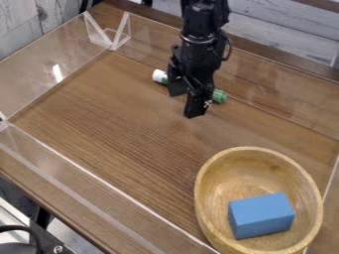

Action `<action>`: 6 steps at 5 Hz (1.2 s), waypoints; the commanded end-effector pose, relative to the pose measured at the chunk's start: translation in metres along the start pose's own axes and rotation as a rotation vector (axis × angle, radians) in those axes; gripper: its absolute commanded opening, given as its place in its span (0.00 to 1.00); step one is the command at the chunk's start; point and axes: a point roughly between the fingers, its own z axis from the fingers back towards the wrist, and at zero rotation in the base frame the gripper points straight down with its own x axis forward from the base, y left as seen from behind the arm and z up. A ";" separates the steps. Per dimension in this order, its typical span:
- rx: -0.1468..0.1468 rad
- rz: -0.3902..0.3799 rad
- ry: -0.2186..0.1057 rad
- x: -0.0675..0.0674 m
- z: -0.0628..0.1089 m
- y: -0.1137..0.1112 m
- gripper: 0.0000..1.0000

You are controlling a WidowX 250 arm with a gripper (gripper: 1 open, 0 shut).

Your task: Put the green marker in the brown bowl

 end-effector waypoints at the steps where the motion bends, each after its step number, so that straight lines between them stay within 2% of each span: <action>1: 0.035 0.003 -0.045 0.007 0.015 0.009 1.00; 2: 0.035 -0.002 -0.044 0.007 0.015 0.009 1.00; 3: 0.035 -0.013 -0.046 0.006 0.016 0.011 0.00; 6: 0.021 -0.037 -0.032 -0.003 0.022 0.008 0.00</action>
